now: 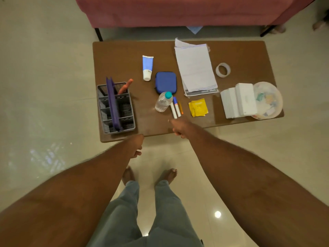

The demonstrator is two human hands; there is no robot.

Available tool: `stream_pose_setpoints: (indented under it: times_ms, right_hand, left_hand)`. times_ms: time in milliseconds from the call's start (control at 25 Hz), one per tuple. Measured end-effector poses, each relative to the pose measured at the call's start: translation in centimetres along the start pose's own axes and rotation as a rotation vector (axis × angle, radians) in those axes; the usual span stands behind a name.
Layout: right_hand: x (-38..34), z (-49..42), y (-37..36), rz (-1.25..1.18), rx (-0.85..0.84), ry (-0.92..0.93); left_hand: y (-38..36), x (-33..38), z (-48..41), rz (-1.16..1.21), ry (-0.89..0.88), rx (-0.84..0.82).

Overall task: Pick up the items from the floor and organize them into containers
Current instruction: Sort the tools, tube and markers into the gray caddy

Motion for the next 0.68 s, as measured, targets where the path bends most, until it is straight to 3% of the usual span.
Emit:
stream_pose_setpoints:
  times_ms: [240, 480, 680]
  right_hand:
    - [1.9, -3.7, 8.3, 0.048, 0.109, 0.047]
    - [1.1, -10.1, 18.0, 0.191, 0.092, 0.222]
    - [1.0, -18.1, 24.9, 0.097, 0.262, 0.443]
  left_hand:
    - [-5.9, 6.9, 0.2, -0.064, -0.089, -0.049]
    - [-15.2, 14.6, 0.3, -0.058, -0.16, -0.155]
    - [-20.7, 22.8, -1.2, 0.003, -0.187, -0.104]
Point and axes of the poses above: each hand's wrist, its own z-axis away from the middle knuckle, its own y-axis out of the back of the hand, x = y × z, the point moved 3 cm from there along -z, towards the middle knuckle, and after that the axes turned 7 degrees about y, right-handed, at the moved point
